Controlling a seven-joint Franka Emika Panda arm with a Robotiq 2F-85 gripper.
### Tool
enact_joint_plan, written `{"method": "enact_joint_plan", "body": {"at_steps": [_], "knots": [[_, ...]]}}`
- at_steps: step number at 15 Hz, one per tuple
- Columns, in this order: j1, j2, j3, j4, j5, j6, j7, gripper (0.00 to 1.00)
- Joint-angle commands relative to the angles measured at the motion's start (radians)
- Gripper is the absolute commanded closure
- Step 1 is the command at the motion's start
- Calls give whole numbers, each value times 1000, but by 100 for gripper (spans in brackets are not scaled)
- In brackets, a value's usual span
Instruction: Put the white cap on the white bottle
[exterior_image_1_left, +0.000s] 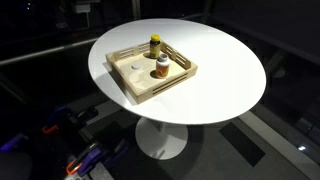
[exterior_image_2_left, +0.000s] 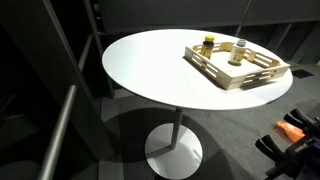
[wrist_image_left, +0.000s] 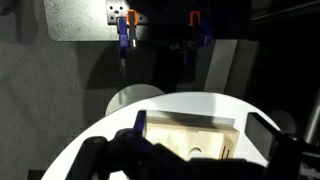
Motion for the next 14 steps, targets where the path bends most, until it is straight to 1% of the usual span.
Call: {"method": "enact_joint_plan", "body": {"at_steps": [1,14], "knots": [[-22,5,17,3,9,-2,-11,0],[-21,16,22,14,7,4,-1,0]]}}
